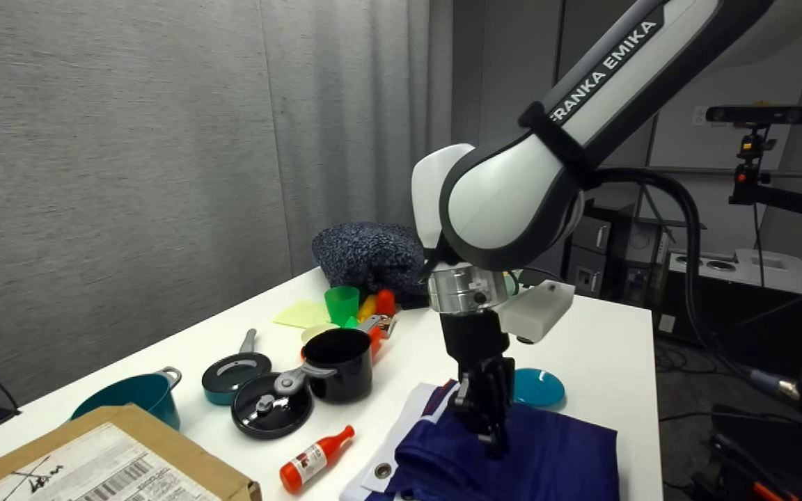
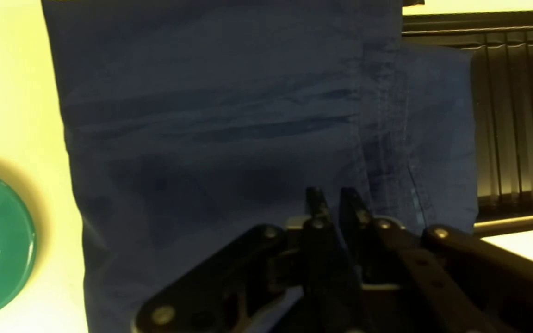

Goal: Move the blue cloth to the right

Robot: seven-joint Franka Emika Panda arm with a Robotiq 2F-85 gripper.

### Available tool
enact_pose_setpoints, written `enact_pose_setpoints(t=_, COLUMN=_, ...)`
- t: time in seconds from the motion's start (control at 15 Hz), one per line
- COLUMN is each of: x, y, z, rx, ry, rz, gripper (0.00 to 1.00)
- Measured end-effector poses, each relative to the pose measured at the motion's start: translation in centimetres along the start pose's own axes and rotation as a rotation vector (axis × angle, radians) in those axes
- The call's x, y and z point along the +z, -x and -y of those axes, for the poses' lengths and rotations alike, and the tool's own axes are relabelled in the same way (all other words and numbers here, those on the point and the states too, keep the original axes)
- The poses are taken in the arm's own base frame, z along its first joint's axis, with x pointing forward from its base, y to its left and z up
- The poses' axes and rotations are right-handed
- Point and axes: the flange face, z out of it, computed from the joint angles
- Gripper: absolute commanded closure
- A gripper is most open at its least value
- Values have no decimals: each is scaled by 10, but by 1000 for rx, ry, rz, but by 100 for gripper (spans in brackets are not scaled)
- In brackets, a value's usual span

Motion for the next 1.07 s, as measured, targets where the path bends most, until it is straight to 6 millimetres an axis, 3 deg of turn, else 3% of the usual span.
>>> enact_pose_setpoints(t=0.4, x=24, y=-8, z=-22, rx=91, ry=6, rz=26, gripper=100)
enact_pose_setpoints(t=0.73, x=48, y=-28, z=-41, rx=316, ry=56, rz=-67, gripper=100)
enact_pose_setpoints(t=1.07, x=47, y=-33, z=-47, rx=510, ry=78, rz=-102, gripper=100)
